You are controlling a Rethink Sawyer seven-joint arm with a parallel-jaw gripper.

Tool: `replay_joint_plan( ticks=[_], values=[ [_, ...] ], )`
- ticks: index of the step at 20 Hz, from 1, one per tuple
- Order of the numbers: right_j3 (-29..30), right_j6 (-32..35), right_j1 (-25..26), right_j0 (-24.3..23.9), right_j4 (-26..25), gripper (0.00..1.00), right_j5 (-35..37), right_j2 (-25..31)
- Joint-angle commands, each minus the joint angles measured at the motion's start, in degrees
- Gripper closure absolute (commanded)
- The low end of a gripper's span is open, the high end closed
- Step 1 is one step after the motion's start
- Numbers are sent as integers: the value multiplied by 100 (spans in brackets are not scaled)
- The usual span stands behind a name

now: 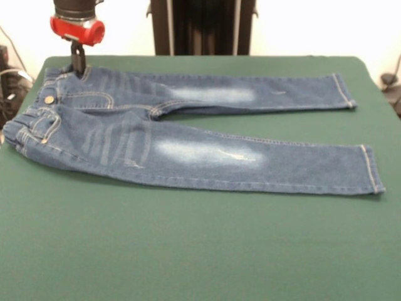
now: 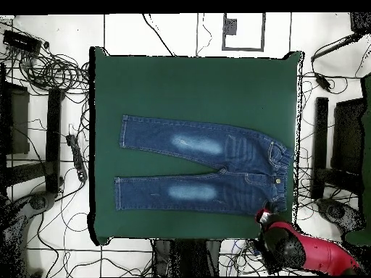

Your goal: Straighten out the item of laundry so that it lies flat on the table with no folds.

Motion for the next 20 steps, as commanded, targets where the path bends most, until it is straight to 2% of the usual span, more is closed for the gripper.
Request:
replay_joint_plan(
  ticks=[1, 6, 12, 20],
  values=[
    [574, 525, -195, 502, 329, 100, 254, 269],
    [686, 697, -268, 703, 383, 100, 92, 108],
    [836, 774, -466, 929, 586, 100, 243, 53],
    [832, 1087, -87, 1405, 901, 100, -135, -161]
  ],
)
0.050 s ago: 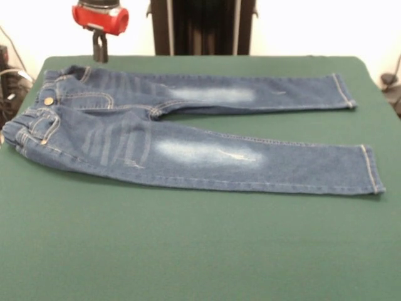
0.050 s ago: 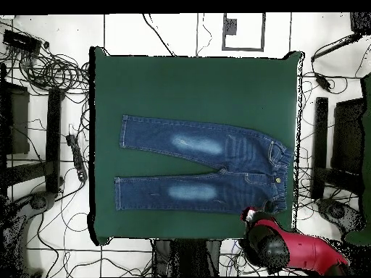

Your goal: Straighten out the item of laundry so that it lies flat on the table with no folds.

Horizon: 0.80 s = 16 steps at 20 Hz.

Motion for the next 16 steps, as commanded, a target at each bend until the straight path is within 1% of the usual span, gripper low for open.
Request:
replay_joint_plan(
  ticks=[1, 4, 10, 16],
  values=[
    [367, 1108, 391, 674, 571, 100, -167, -46],
    [362, 1225, 477, 954, 713, 100, -332, -247],
    [294, 1311, 879, 1221, 999, 100, -702, -358],
    [371, 1339, 960, 1519, 1360, 100, -890, -490]
  ],
)
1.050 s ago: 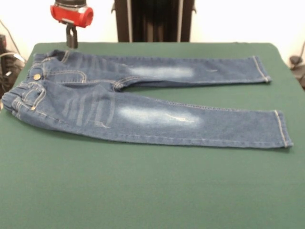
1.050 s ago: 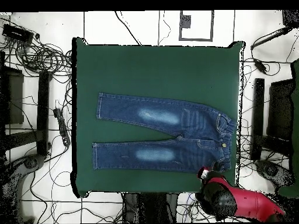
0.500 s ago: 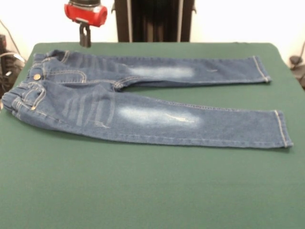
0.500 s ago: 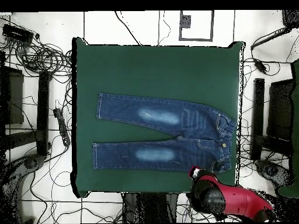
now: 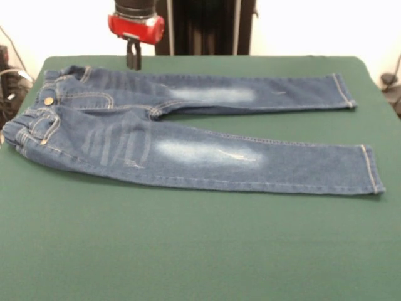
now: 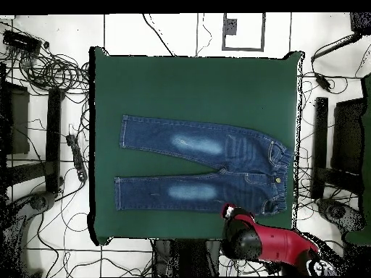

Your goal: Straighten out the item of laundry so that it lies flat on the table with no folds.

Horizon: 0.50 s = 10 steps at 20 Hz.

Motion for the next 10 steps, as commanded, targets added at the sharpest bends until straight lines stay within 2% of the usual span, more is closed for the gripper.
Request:
replay_joint_plan(
  ticks=[1, 5, 10],
  values=[
    [284, 1323, 511, 473, 656, 100, -460, 58],
    [318, 1353, 565, 663, 910, 100, -516, 38],
    [607, 1449, 312, 1036, 1301, 100, -484, -107]
  ],
)
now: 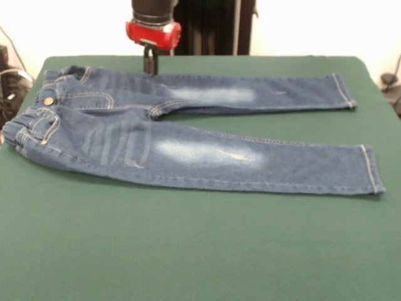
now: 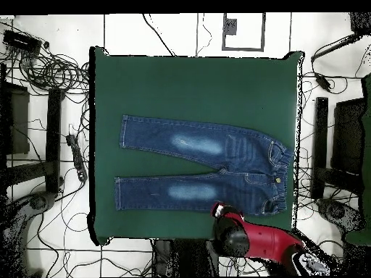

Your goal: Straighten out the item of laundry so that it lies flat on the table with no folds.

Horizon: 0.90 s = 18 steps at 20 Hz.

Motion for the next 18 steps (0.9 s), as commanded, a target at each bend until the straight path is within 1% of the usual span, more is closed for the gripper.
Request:
replay_joint_plan(
  ticks=[1, 5, 7, 12, 18],
  values=[
    [529, 1442, 32, 654, 843, 100, -261, 14],
    [607, 1384, 3, 790, 1017, 100, -289, -44],
    [568, 1336, 122, 797, 1062, 100, -386, -43],
    [195, 1147, 697, 683, 1014, 100, -652, -9],
    [-118, 1054, 1175, 625, 971, 100, -1018, -32]
  ],
)
